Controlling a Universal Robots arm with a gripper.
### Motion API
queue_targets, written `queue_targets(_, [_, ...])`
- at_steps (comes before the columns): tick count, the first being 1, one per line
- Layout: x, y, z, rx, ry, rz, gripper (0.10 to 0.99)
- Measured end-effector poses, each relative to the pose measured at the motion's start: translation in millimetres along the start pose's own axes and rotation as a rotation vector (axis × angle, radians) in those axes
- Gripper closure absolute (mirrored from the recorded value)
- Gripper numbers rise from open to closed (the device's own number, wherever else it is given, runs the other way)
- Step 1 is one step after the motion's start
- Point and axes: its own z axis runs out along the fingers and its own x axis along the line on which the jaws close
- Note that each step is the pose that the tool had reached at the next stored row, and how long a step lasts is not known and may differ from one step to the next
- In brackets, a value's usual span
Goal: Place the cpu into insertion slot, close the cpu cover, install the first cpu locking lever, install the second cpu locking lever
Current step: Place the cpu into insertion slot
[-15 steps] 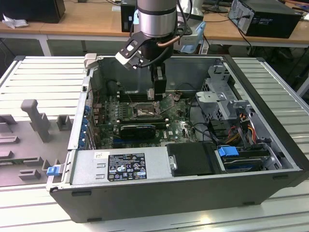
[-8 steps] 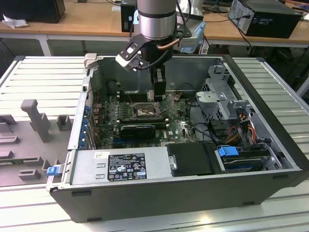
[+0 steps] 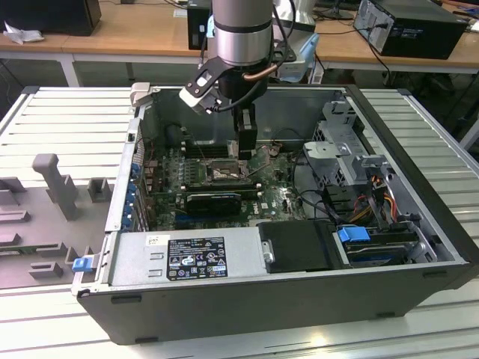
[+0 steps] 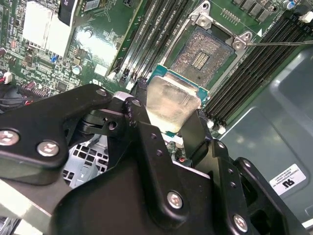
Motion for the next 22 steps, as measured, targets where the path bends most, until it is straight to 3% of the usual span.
queue_targets(22, [-0.2, -1.5, 16.8, 0.000, 0.0000, 0.000, 0.561])
